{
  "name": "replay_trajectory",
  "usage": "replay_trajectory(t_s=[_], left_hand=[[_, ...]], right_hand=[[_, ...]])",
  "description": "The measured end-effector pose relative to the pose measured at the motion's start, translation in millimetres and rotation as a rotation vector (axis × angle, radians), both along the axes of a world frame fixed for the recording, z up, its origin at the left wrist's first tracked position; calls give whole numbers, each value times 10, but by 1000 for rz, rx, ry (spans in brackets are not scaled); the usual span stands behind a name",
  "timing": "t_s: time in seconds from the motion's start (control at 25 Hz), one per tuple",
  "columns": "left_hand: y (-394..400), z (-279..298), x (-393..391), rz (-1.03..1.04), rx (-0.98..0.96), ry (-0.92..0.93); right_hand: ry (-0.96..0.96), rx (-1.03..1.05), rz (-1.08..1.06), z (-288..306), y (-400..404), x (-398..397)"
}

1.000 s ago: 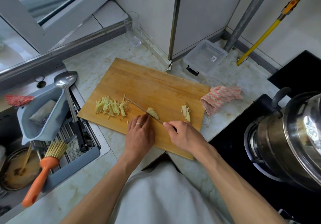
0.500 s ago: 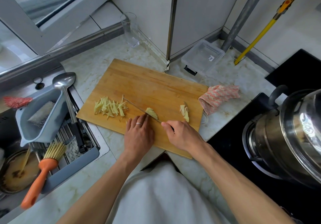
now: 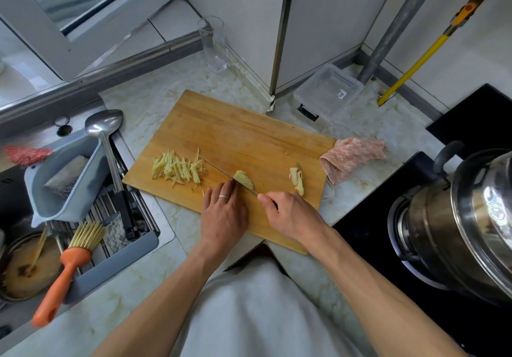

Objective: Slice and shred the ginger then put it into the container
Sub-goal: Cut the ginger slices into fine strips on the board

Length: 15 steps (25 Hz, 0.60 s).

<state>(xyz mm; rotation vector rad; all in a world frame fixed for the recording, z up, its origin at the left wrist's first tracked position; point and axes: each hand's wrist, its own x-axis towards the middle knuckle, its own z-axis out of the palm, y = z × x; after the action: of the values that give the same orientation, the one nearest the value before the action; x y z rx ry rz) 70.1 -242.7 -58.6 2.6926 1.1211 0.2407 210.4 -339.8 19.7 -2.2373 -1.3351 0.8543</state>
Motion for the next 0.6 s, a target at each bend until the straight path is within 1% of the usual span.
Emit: replay_trajectory(t_s=[0.28,0.48,0.52,0.6], left_hand=[[8,-45,-10,11,-33,-87],[219,71,9,36,-157,-201],[291,133,45,3,-154,-198],[447,261,166,-151,-159,-74]], right_hand=[[20,10,-22,32,14,16],[82,85,-135,62,-18,144],[85,87,-162,57,-23,166],[87,82,-215,36,-32,183]])
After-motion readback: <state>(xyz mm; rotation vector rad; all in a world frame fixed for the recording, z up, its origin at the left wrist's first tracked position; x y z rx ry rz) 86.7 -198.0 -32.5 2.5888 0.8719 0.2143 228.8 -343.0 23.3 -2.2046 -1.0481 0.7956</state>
